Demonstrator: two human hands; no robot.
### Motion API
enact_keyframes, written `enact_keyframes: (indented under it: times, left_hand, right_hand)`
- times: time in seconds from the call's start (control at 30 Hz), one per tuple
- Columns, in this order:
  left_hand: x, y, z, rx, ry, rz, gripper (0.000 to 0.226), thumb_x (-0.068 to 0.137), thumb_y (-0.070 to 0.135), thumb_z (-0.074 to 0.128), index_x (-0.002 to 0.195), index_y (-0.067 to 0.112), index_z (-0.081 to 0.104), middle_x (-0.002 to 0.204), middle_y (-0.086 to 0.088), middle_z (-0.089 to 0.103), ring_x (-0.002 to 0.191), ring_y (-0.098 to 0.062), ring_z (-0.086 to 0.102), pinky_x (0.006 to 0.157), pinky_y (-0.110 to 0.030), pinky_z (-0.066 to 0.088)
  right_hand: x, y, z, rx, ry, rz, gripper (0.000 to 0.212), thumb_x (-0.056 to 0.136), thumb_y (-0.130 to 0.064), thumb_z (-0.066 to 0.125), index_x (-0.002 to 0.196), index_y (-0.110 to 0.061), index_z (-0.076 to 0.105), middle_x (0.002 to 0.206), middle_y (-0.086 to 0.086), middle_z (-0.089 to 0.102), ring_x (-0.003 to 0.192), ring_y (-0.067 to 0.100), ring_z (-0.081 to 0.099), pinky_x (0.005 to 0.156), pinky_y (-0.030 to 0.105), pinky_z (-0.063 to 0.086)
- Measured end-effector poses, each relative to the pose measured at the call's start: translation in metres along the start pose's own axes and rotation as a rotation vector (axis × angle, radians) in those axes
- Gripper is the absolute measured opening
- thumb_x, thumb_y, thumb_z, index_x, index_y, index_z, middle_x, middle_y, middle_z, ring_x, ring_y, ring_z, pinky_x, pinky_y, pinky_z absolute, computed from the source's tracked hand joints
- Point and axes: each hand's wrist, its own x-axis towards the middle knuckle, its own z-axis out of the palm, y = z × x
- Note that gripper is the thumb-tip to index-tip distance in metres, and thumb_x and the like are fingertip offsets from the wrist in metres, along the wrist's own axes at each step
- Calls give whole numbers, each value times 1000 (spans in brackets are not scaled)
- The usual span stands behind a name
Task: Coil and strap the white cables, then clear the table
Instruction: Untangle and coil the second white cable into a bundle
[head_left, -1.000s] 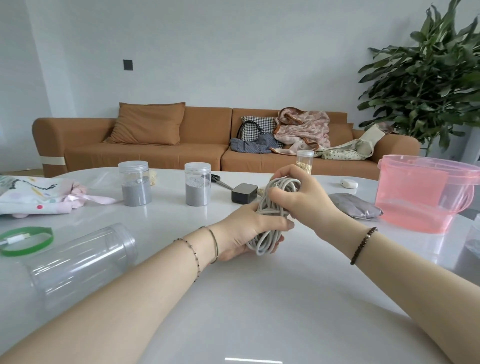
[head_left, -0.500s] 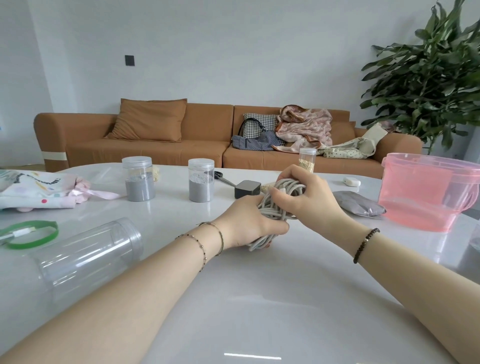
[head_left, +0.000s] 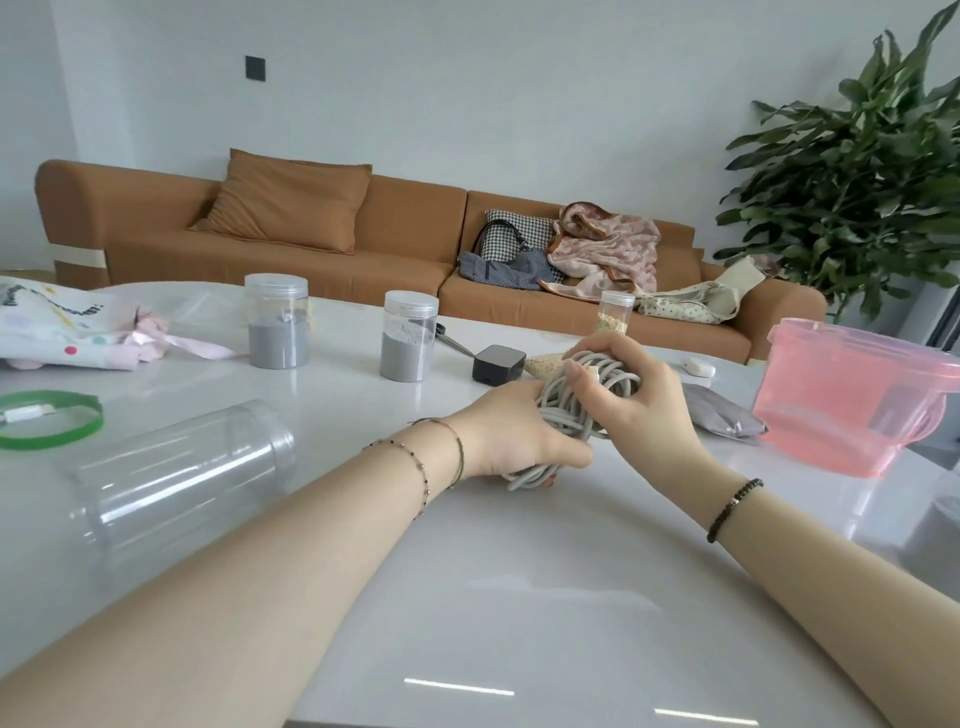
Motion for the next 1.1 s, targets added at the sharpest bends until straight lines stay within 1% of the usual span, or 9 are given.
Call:
enact_keyframes:
  times: [0.2,0.27,0.33,0.43,0.6,0.7,0.87,1.0,1.1]
  left_hand:
    - [-3,-1,0,13,31,-4,15,76,32,75,80,29,61,89,3,71,91,-17,66,85,-32,54]
    - [-5,-1,-1,-17,36,-25,19,68,39,71,81,28,64,92,0,74,93,-20,68,89,-36,55]
    - [-10,1,-2,-44,33,-40,27,61,43,66,82,26,66,92,-2,75,93,-21,69,89,-39,56]
    - [-24,4,-5,-61,23,-17,29,69,35,69,93,19,70,95,-6,74,90,-20,68,89,-39,55]
    - [-69,5,-15,-77,55,3,17,68,35,65,84,30,63,78,7,69,74,-14,64,71,-28,51]
    - [-102,0,-21,-121,80,-20,13,79,22,69,86,28,60,75,4,68,65,-15,65,63,-28,54]
    - [-154,3,-36,-133,136,-55,24,69,32,67,91,24,60,79,0,69,71,-21,68,73,-37,58]
    - [-188,3,-48,-190,180,-110,19,78,18,69,95,19,60,77,-3,68,66,-21,66,68,-36,58]
    - [-206,-4,-63,-257,274,-134,18,83,10,67,96,19,60,79,-3,67,66,-19,65,60,-28,57]
  right_hand:
    - [0,2,2,-30,11,73,14,89,-35,65,90,-21,62,80,7,68,79,25,65,73,43,55]
    - [1,0,4,-56,13,118,9,93,-30,66,89,-22,63,78,9,67,75,26,63,70,42,54]
    - [1,-6,6,-56,15,188,9,93,-29,66,88,-22,64,73,4,66,68,16,60,59,33,50]
    - [-10,-26,11,18,18,300,12,93,-30,67,92,-17,66,73,-4,65,59,8,55,47,18,41]
    - [-37,-72,17,70,-66,361,15,91,-37,68,100,-25,65,77,2,66,55,16,49,43,26,37]
    - [-49,-98,26,18,-132,327,18,89,-39,69,104,-29,64,87,3,71,60,17,56,44,28,42]
    - [-70,-134,52,31,-147,298,15,89,-33,67,104,-30,65,91,4,71,64,17,58,48,31,45]
    - [-82,-159,73,69,-125,290,16,88,-30,69,104,-30,65,92,2,71,65,14,61,47,29,48]
    - [-85,-182,89,55,-171,267,28,89,-33,70,115,-27,61,98,-4,68,75,12,66,53,30,57]
